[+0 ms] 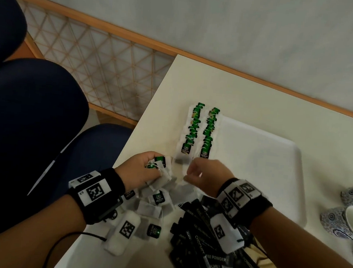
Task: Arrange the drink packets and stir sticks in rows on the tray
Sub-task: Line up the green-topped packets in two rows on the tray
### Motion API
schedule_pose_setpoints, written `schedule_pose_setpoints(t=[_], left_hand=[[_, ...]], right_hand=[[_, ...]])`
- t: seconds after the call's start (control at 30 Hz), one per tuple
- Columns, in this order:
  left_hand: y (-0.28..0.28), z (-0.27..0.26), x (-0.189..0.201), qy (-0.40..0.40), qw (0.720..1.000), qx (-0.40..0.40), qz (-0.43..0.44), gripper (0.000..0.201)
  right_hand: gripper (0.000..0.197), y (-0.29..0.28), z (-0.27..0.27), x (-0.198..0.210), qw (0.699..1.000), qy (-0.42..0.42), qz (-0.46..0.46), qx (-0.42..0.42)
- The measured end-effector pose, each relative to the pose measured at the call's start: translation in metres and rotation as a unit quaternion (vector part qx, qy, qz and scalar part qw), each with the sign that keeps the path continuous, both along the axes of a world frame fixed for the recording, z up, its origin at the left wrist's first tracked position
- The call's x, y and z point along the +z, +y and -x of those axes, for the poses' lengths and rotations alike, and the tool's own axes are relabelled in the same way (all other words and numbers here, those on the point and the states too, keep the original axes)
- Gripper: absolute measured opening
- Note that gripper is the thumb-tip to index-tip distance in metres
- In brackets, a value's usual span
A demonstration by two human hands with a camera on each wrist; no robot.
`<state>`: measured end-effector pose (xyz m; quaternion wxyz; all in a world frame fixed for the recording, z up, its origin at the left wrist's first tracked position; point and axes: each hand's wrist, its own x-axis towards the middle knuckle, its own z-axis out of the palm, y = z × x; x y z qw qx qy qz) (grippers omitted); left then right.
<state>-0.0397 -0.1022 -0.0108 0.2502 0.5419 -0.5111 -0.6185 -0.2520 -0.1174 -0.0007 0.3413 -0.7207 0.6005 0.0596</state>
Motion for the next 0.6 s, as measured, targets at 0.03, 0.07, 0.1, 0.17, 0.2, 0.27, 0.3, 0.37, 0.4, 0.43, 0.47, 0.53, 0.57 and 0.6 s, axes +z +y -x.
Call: schedule_pose_setpoints(t=[0.03, 0.07, 0.1, 0.17, 0.2, 0.27, 0.3, 0.37, 0.4, 0.43, 0.47, 0.53, 0.57, 0.6], left_hand=[[0.0, 0.001, 0.0, -0.003, 1.0, -0.001, 0.001, 0.034], [0.0, 0.002, 0.001, -0.005, 1.0, -0.001, 0.001, 0.034], [0.0, 0.002, 0.001, -0.007, 1.0, 0.0, 0.0, 0.034], [0.001, 0.003, 0.002, -0.005, 1.0, 0.004, -0.002, 0.034], [0.001, 0.004, 0.002, -0.008, 1.0, 0.006, -0.001, 0.034], [0.002, 0.004, 0.004, -0.018, 1.0, 0.012, 0.003, 0.035], [0.002, 0.004, 0.004, -0.021, 1.0, 0.015, 0.006, 0.036], [0.002, 0.005, 0.005, -0.02, 1.0, 0.019, 0.009, 0.036], [0.002, 0.005, 0.006, -0.02, 1.0, 0.02, 0.01, 0.036], [0.002, 0.005, 0.006, -0.02, 1.0, 0.02, 0.011, 0.036], [0.002, 0.005, 0.006, -0.02, 0.999, 0.021, 0.012, 0.036], [0.002, 0.005, 0.006, -0.019, 1.0, 0.02, 0.014, 0.036], [0.002, 0.006, 0.006, -0.017, 1.0, 0.019, 0.014, 0.036], [0.002, 0.006, 0.006, -0.015, 1.0, 0.017, 0.013, 0.036]], right_hand=[[0.016, 0.006, 0.0, -0.005, 1.0, 0.007, -0.009, 0.001], [0.018, 0.009, 0.0, -0.008, 1.0, 0.009, -0.005, -0.006], [0.018, 0.012, 0.0, -0.01, 1.0, 0.004, 0.006, -0.012], [0.016, 0.016, -0.002, -0.01, 0.999, -0.012, 0.032, -0.013], [0.015, 0.016, -0.002, -0.007, 0.999, -0.025, 0.036, -0.008], [0.02, 0.015, -0.001, -0.002, 0.999, -0.049, 0.019, 0.009], [0.023, 0.014, 0.0, 0.002, 0.998, -0.052, 0.005, 0.022], [0.028, 0.012, 0.004, 0.009, 0.998, -0.039, -0.006, 0.053], [0.033, 0.011, 0.006, 0.012, 0.997, -0.032, -0.006, 0.065], [0.037, 0.01, 0.007, 0.014, 0.997, -0.029, -0.005, 0.071], [0.04, 0.01, 0.009, 0.016, 0.997, -0.03, -0.002, 0.072], [0.039, 0.01, 0.014, 0.02, 0.997, -0.037, 0.015, 0.059], [0.034, 0.009, 0.016, 0.022, 0.998, -0.04, 0.027, 0.047], [0.028, 0.008, 0.018, 0.024, 0.998, -0.041, 0.036, 0.039]])
